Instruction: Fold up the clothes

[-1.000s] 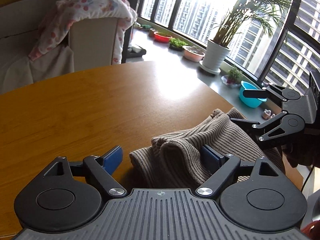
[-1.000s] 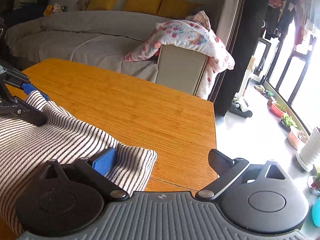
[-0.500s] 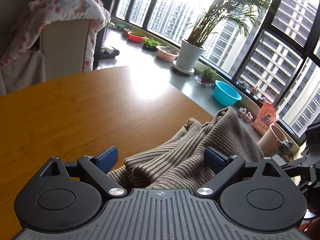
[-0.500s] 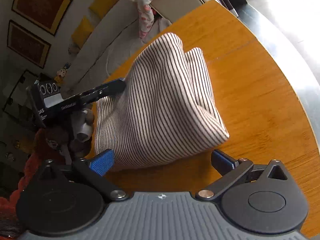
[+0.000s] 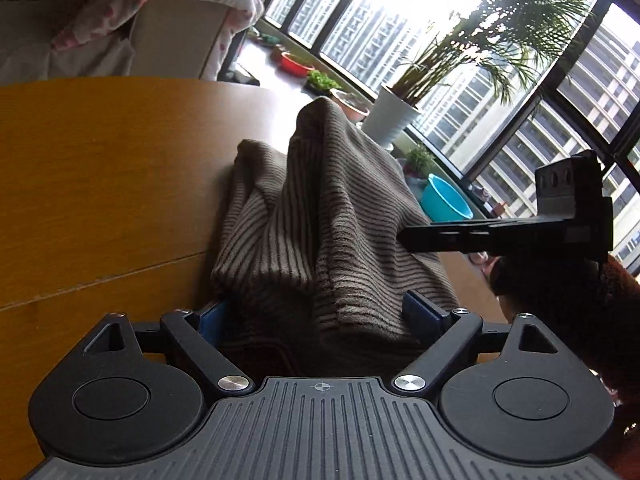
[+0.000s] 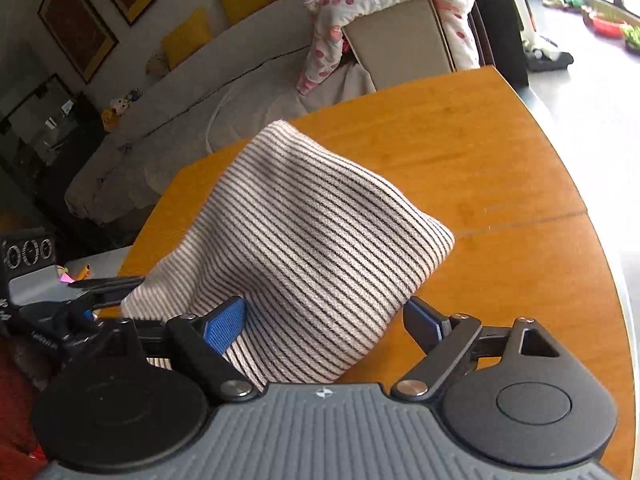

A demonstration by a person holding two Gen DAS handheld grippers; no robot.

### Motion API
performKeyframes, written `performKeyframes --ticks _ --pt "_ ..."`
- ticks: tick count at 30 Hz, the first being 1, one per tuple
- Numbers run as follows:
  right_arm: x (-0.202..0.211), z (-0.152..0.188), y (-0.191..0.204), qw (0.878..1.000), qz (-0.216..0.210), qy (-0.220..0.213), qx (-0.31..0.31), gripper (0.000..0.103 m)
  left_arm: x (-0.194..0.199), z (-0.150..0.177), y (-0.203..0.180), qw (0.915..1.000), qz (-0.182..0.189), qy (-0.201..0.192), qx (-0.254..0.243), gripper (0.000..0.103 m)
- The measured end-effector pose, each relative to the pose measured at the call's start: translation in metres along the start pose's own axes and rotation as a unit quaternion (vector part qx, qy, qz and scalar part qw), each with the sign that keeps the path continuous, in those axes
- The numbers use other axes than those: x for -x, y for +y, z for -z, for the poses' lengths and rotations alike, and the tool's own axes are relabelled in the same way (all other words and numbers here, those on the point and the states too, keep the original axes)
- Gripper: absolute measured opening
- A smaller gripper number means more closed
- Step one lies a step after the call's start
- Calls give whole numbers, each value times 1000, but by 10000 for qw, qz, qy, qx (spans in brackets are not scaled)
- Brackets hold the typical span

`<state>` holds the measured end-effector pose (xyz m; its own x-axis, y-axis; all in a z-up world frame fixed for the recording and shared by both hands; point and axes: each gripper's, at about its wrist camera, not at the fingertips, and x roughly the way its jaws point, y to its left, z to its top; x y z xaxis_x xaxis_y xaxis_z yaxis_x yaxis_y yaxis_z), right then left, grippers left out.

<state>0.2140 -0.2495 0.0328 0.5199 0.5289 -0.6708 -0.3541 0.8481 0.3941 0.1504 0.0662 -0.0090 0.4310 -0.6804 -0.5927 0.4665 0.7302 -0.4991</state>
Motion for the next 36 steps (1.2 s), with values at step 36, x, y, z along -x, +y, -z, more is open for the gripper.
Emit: performKeyframes --ticks 36 --pt "-22 130 179 8836 2411 -1748 3613 89 23 15 11 9786 -1926 -645 325 66"
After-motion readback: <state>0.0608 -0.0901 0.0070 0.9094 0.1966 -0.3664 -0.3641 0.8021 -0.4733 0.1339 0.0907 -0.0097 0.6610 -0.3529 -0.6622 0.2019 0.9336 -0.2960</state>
